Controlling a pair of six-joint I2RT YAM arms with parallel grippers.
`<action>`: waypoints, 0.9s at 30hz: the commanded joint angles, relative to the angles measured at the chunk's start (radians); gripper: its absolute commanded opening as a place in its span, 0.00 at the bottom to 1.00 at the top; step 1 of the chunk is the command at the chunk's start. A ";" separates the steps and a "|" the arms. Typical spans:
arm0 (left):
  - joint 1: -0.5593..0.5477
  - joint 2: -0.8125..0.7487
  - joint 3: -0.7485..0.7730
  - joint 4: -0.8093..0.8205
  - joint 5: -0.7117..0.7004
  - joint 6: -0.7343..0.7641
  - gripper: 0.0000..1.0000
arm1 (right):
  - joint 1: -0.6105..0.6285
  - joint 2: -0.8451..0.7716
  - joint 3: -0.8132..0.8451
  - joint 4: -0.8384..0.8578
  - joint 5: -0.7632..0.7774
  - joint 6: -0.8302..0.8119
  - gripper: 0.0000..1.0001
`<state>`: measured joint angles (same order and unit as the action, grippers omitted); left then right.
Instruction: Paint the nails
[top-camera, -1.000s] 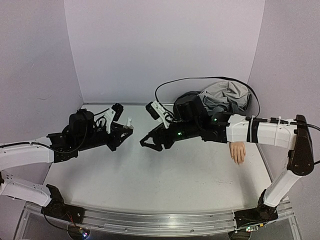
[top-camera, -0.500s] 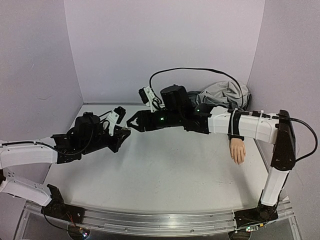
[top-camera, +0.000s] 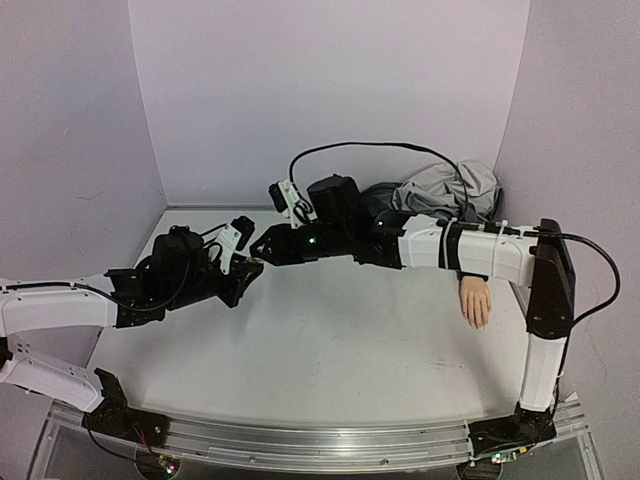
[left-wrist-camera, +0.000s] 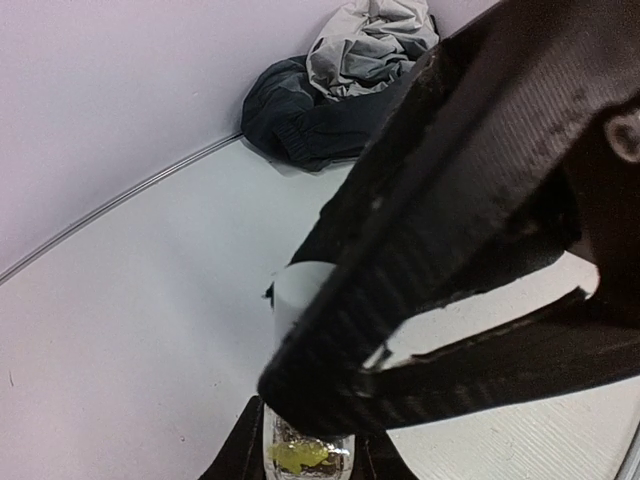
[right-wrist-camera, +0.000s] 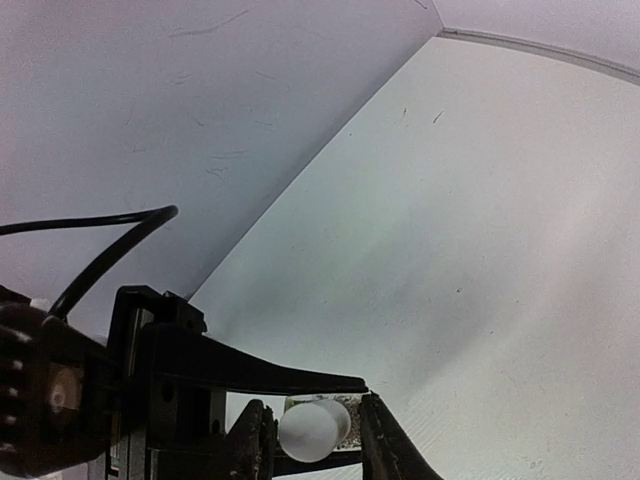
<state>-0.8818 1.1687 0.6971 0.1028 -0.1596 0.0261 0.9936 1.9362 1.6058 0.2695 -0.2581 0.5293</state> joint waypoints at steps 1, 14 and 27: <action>-0.005 -0.019 0.032 0.041 0.021 0.000 0.00 | 0.006 0.015 0.060 0.042 -0.025 -0.006 0.23; 0.117 0.001 0.106 0.054 1.290 -0.062 0.00 | -0.010 -0.180 -0.258 0.057 -0.812 -0.511 0.00; 0.117 0.041 0.116 0.054 0.972 -0.076 0.00 | -0.003 -0.313 -0.373 0.064 -0.456 -0.424 0.32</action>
<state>-0.7799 1.2568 0.7593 0.0364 1.0019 -0.0593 0.9653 1.6855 1.2469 0.3447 -0.8650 0.0776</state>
